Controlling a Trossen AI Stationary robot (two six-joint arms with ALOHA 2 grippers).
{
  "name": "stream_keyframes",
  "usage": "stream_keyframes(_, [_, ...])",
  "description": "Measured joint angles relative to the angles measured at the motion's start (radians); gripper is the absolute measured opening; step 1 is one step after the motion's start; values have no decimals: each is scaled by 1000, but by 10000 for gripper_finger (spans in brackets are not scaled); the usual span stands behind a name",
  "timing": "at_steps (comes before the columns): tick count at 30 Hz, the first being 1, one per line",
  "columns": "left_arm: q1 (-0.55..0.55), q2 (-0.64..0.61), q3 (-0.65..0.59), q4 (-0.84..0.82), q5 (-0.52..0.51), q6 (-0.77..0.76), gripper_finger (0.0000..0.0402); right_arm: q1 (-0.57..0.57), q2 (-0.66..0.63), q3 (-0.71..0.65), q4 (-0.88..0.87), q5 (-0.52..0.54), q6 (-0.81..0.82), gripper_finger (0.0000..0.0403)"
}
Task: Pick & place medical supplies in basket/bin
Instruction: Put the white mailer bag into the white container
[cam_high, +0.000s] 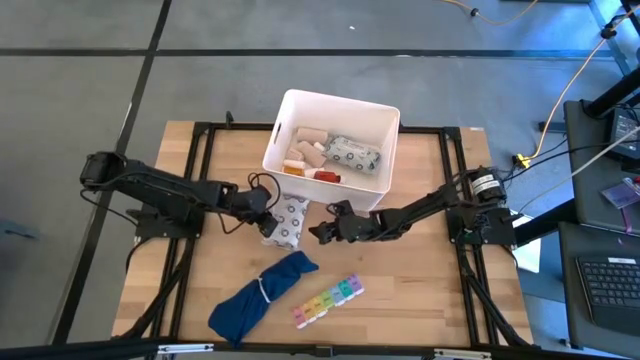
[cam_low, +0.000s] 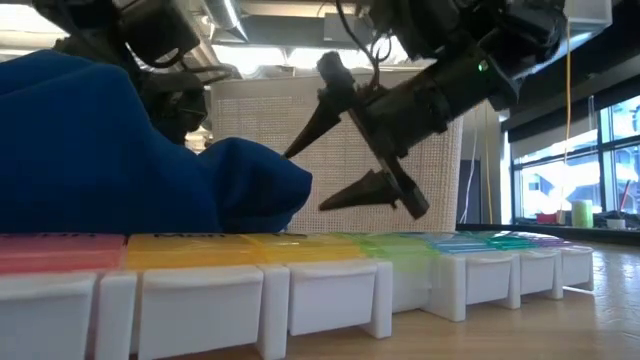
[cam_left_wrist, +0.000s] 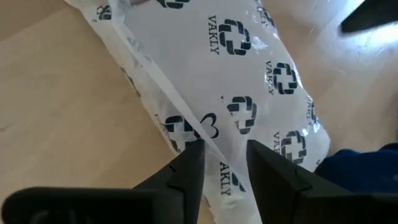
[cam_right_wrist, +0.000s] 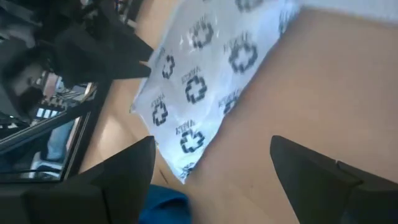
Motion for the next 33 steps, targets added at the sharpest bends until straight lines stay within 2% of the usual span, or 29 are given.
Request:
stream_keyframes(6, [1,-4,-46,38,12,-69,78,-13,52,0,59,-46,16,319])
stream_keyframes(13, [1,-2,-64,45,22,-95,7,-41,66,0,76,-46,30,319])
stream_keyframes(20, [1,2,-64,65,29,-89,2,-58,89,1,122,-56,33,319])
stream_keyframes(25, [1,35,-61,68,37,-107,2,-59,142,40,149,-110,58,319])
stream_keyframes(33, [2,76,-58,94,64,-136,3,-81,196,122,136,-225,-21,319])
